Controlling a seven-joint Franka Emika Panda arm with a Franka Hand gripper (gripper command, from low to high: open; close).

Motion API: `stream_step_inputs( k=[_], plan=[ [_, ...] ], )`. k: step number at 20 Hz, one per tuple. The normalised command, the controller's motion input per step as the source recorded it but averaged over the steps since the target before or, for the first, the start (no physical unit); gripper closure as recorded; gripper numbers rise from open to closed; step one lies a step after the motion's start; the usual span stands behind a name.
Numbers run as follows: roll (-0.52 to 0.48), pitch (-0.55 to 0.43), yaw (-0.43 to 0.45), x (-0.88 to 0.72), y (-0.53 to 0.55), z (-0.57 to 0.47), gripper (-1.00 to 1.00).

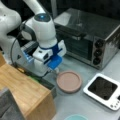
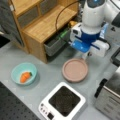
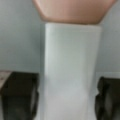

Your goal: Pick up the pan. Place the pan on the table. Pick up the bowl. Place the bowl on the stove.

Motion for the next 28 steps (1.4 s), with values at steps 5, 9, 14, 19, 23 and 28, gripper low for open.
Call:
stream_step_inputs(
  k=[5,9,14,19,23,28],
  plan=[
    [-0.028,-0.192,-0.055,-0.18,0.03,-0.08,-1.0],
    [-0.024,-0.181,-0.051,-0.19,0.03,-0.08,-1.0],
    [-0.024,-0.184,-0.052,-0.16,0.08,-0.08,-1.0],
    [-0.011,-0.136,-0.051,-0.13,0.08,0.01,-1.0],
    [0.007,0.006,-0.053,-0.07,0.08,0.22,-1.0],
    [0.006,0.112,-0.001,0.16,0.07,0.38,-1.0]
  ],
)
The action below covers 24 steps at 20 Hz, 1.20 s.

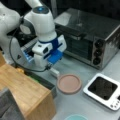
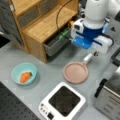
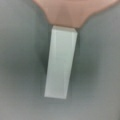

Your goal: Pick up the pan. Place the pan on the table. Pick up the bowl. Place the bowl on the stove.

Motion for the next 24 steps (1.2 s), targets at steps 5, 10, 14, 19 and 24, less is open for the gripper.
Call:
stream_step_inputs(
  k=[5,10,14,19,24],
  plan=[
    [0.01,0.238,0.079,0.57,-0.01,0.46,-1.0],
    [0.007,0.358,0.115,0.73,-0.05,0.43,-1.0],
    [0.006,0.402,0.094,0.64,-0.05,0.44,-1.0],
    [-0.002,0.477,0.031,0.46,0.01,0.44,-1.0],
    [-0.007,0.413,0.051,0.48,0.0,0.38,-1.0]
  ],
)
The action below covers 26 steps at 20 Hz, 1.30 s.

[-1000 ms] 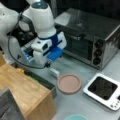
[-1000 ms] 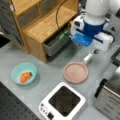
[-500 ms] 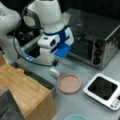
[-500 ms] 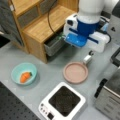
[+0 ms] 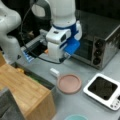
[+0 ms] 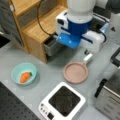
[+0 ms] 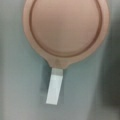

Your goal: Pick up the pan. Place the pan on the table. Pick up the bowl. Place the bowl on the stove.

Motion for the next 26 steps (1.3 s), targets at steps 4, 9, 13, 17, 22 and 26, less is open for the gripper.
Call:
stream_step_inputs(
  k=[4,9,13,17,22,26],
  plan=[
    [-0.016,0.39,0.114,0.53,-0.13,0.39,-1.0],
    [-0.04,0.354,0.175,0.51,-0.26,0.29,-1.0],
    [-0.074,0.323,0.19,0.5,-0.36,0.23,-1.0],
    [-0.109,0.297,0.195,0.52,-0.37,0.2,-1.0],
    [-0.119,0.299,0.198,0.52,-0.34,0.19,-1.0],
    [-0.091,0.279,0.183,0.59,-0.39,0.15,-1.0]
  ],
)
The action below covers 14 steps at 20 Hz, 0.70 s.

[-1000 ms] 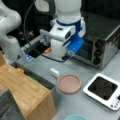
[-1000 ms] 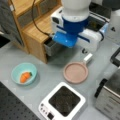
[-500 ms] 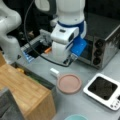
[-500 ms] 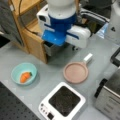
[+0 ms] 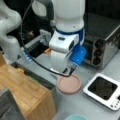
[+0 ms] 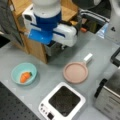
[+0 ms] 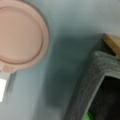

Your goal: Pick up the pan. Place the pan on the table. Pick up the bowl. Place the bowl on the stove.

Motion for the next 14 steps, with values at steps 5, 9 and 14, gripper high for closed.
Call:
stream_step_inputs(
  k=[5,9,14],
  plan=[
    [-0.044,0.241,0.193,0.64,-0.45,0.06,-1.0],
    [0.021,0.179,0.195,0.68,-0.43,-0.03,-1.0],
    [0.05,0.155,0.153,0.62,-0.34,0.0,-1.0]
  ],
)
